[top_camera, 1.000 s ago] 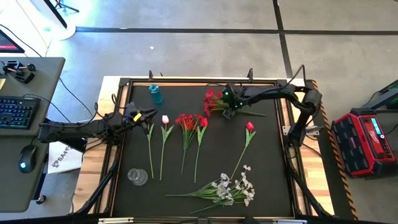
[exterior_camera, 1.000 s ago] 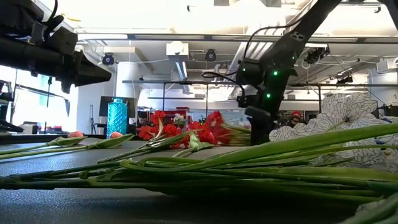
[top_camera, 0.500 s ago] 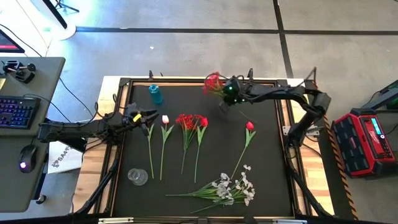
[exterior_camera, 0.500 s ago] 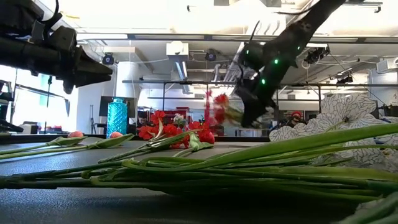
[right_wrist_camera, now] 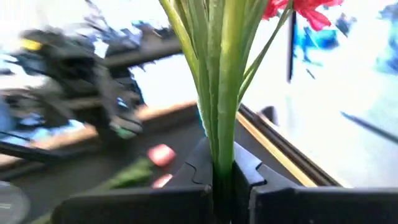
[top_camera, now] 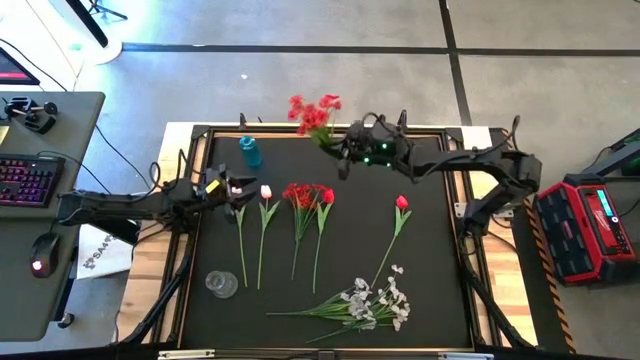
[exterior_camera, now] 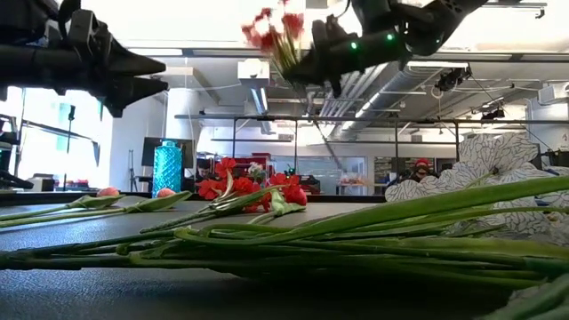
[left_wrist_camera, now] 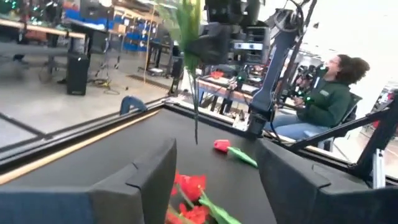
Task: Sort flowers into vase by color
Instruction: Put the top red flowers into the blue vase
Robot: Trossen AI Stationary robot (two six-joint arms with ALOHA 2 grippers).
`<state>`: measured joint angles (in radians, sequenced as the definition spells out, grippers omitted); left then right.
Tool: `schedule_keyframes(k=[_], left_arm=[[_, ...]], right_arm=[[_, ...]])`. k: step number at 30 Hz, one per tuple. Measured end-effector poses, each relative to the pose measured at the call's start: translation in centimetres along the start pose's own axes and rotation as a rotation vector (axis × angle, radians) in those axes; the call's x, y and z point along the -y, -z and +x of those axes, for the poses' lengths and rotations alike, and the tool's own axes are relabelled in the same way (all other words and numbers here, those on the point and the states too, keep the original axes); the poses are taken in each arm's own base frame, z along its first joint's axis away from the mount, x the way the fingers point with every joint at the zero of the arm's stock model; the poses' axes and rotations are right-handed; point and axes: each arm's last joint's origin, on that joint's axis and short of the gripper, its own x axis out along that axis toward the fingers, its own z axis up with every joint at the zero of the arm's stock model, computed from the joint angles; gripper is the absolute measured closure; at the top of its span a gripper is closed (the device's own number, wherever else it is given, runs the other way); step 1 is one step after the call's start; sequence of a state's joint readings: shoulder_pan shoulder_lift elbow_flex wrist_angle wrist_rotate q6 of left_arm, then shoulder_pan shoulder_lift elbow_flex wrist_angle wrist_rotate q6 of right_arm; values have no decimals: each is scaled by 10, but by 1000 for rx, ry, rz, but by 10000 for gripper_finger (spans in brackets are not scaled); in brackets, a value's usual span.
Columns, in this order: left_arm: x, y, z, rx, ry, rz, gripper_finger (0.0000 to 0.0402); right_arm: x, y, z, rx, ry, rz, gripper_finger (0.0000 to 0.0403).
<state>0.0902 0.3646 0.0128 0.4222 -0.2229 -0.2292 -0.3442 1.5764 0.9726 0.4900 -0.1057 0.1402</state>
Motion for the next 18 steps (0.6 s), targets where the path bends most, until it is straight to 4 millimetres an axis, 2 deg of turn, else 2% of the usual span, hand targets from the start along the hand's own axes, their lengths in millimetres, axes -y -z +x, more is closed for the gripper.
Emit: schedule_keyframes(k=[4,10,18], left_arm=[[3,-2,6,8,59,29,172],[11,-16,25,-22,56,102,163],[27,-34,69,-63,94,219,162]], right_arm=[[-20,4,8,64,-71,-59,402],[-43,11,19,162,-149,-91,402],[-52,15,22,207,-184,-67,402]])
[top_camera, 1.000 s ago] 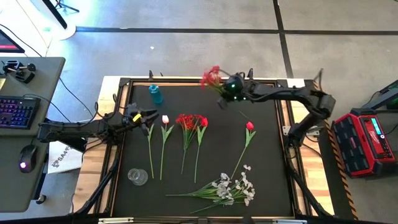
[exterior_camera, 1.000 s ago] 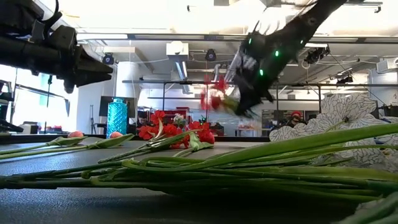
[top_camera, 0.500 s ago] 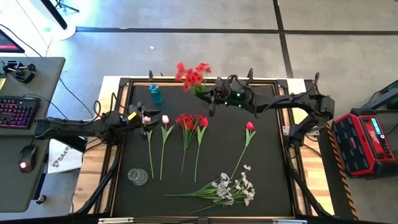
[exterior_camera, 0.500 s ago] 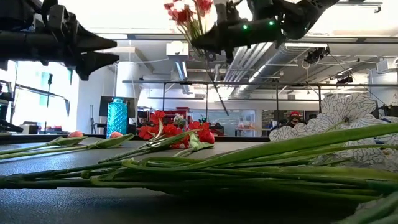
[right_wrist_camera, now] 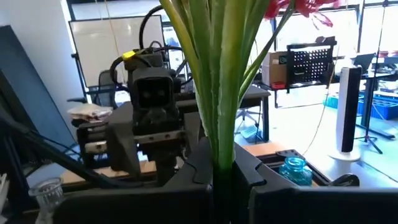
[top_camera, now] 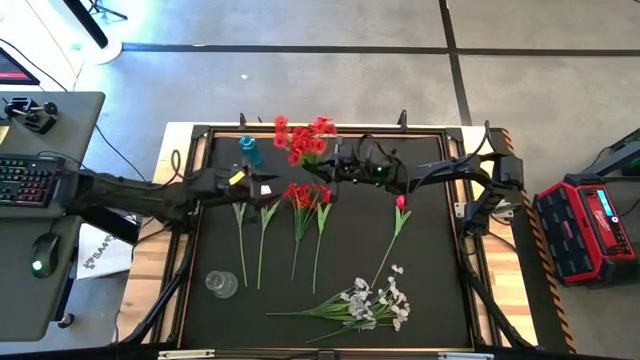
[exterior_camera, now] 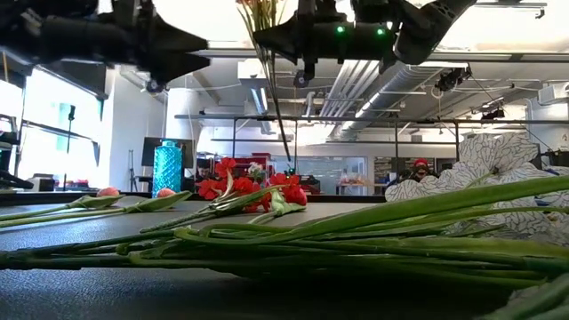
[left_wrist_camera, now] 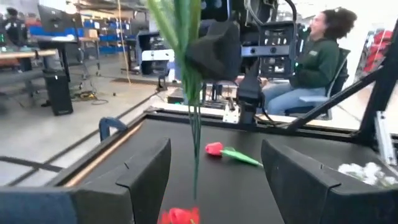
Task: Sort flowers into vase by color
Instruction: Put the top red flowers into the blue vase
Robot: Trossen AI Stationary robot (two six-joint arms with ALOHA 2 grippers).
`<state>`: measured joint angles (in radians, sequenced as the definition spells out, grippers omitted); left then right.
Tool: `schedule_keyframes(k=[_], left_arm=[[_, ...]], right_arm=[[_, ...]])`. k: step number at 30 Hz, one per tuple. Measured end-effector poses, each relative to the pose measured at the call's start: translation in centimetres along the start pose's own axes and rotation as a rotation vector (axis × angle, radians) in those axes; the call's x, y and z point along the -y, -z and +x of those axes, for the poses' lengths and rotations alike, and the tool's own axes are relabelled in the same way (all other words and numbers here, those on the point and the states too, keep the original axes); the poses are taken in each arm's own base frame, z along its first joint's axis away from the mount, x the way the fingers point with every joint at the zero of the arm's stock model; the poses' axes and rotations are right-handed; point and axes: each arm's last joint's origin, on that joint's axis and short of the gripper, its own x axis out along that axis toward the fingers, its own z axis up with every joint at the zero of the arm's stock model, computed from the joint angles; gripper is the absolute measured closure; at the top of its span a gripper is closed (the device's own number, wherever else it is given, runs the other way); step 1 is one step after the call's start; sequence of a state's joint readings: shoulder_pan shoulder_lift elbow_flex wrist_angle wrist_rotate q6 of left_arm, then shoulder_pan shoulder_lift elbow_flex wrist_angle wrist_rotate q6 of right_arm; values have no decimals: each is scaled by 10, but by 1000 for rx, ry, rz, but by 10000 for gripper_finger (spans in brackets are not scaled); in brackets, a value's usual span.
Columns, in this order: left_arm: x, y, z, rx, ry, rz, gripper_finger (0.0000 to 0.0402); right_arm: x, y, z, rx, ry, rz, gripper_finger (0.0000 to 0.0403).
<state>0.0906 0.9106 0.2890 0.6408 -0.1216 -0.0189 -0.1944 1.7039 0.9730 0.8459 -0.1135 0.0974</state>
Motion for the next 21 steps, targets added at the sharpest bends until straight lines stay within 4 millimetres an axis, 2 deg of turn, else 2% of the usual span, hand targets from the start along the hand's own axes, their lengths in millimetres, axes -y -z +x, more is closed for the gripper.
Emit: schedule_keyframes(k=[5,13,18,21], left_arm=[[1,-8,30,-17,-107,16,163],[7,-15,72,-47,-60,49,162],[9,-13,89,-71,-60,80,168],[9,-12,92,-80,-75,91,186]], right_arm=[[-1,0,0,-4,-31,3,400],[-1,0,0,0,-49,28,393],[-1,-3,0,26,-66,21,392],[-2,-3,0,24,-68,26,392]])
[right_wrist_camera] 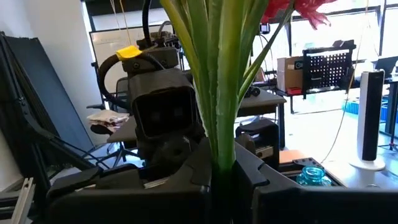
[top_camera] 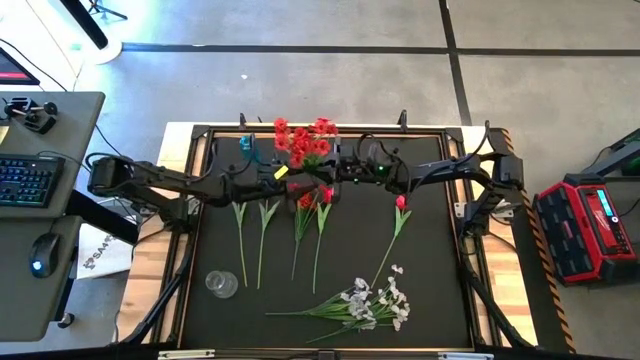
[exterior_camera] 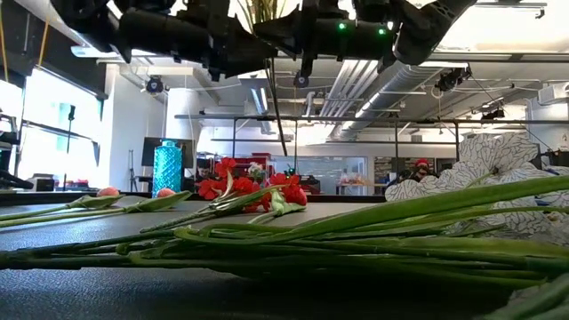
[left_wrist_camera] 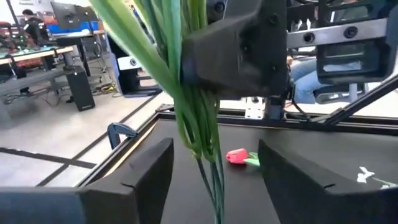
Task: Sort flowers into vase by color
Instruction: Put the top red flowers into the blue vase
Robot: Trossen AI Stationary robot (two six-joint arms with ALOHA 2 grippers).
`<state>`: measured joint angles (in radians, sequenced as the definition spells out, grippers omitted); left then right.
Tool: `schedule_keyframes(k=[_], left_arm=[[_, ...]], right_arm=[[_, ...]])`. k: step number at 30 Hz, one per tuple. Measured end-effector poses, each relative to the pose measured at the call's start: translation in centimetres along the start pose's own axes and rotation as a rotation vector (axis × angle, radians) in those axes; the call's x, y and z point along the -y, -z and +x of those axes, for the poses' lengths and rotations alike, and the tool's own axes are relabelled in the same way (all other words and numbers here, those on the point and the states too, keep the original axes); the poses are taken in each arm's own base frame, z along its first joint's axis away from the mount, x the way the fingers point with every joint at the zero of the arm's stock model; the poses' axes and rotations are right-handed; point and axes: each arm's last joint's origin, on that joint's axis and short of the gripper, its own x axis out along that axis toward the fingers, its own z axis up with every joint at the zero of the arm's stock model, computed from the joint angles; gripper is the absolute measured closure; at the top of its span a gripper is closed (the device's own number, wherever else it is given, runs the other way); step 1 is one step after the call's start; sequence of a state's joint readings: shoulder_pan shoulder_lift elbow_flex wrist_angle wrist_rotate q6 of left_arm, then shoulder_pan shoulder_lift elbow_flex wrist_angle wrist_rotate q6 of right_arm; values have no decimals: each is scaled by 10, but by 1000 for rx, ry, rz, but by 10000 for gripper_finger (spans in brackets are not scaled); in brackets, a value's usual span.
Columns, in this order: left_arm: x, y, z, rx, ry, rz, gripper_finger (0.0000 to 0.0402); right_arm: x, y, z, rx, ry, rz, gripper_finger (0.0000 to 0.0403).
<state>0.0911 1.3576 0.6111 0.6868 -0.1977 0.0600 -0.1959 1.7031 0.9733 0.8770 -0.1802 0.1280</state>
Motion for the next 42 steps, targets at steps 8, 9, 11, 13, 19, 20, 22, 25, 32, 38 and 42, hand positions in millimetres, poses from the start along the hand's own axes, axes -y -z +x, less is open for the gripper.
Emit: schedule_keyframes(k=[8,9,11,13,19,20,22,25,32,38,42], left_arm=[[-4,-1,1,7,-21,-45,277],[-4,-1,1,7,-21,-50,289],[-4,-1,1,7,-19,-51,314],[-4,0,1,6,-16,-51,341],[-9,1,-2,-41,-111,-7,394],[-11,0,-3,-48,-143,2,393],[-18,-4,-9,-64,-221,29,395],[-33,-13,-20,-89,-366,96,399],[-82,-37,-53,-60,-558,88,401],[-103,-55,-90,-7,-693,44,401],[-109,-55,-105,-47,-741,19,401]], right_arm=[[-1,3,0,-30,-29,6,391],[-1,3,0,-31,-36,4,391],[-1,3,0,-31,-42,10,391],[-1,3,0,-35,-41,27,390],[4,2,-4,-94,-5,125,331],[6,1,-5,-115,13,134,312],[10,-4,-10,-146,82,175,271],[17,-4,-19,-219,247,285,213],[8,14,-21,-361,359,293,136],[-8,23,-20,-421,376,211,135],[-13,23,-19,-413,400,171,142]])
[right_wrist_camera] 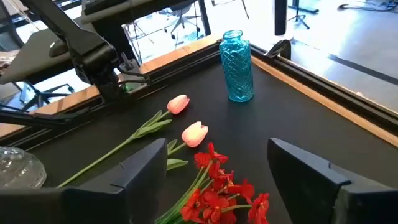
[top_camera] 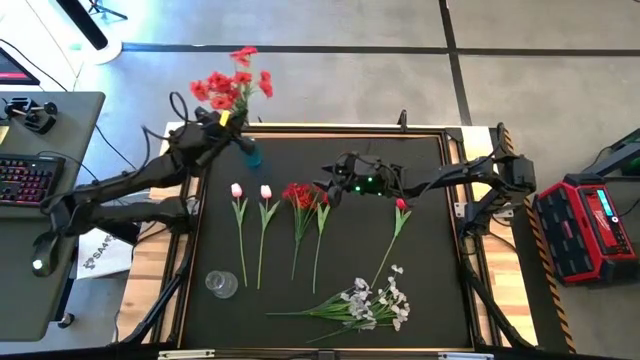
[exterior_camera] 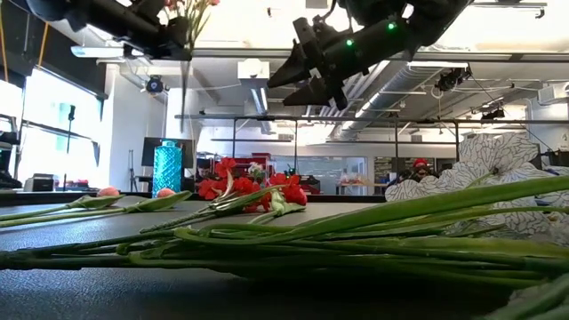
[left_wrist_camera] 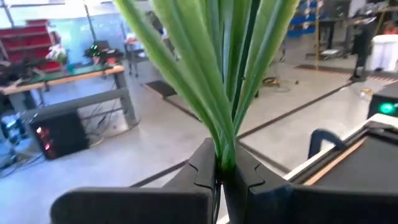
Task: Sort flowers into vase by color
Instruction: Put the top red flowers into the blue vase
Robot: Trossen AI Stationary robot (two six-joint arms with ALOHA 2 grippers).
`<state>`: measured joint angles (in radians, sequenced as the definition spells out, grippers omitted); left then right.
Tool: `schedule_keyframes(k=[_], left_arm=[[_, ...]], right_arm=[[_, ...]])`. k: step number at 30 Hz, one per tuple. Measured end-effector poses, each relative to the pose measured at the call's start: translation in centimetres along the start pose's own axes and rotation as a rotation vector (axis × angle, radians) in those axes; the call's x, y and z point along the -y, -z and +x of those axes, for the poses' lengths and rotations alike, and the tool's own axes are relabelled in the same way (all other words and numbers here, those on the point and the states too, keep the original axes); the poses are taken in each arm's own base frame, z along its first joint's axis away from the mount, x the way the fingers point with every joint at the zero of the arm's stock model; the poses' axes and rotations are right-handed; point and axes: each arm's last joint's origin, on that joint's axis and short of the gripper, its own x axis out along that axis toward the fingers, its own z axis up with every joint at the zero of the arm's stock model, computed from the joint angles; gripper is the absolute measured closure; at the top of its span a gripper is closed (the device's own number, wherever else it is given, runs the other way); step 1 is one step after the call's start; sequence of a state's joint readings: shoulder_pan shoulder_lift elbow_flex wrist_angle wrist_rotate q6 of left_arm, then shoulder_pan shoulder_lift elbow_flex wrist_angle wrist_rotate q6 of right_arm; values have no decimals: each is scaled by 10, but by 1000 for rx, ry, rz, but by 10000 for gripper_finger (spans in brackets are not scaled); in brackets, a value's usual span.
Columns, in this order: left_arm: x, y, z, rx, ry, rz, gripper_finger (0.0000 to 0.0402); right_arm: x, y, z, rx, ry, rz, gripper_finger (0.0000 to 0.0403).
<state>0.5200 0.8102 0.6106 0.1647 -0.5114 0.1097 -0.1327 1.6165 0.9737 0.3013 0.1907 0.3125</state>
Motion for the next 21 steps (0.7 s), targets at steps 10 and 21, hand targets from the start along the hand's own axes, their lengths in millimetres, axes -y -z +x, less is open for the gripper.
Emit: schedule_keyframes(k=[10,21], left_arm=[[-14,12,12,-90,-67,-44,401],[-18,12,15,-82,-64,-95,401]], right_arm=[[7,-2,1,8,25,7,144],[7,0,1,-14,26,3,144]])
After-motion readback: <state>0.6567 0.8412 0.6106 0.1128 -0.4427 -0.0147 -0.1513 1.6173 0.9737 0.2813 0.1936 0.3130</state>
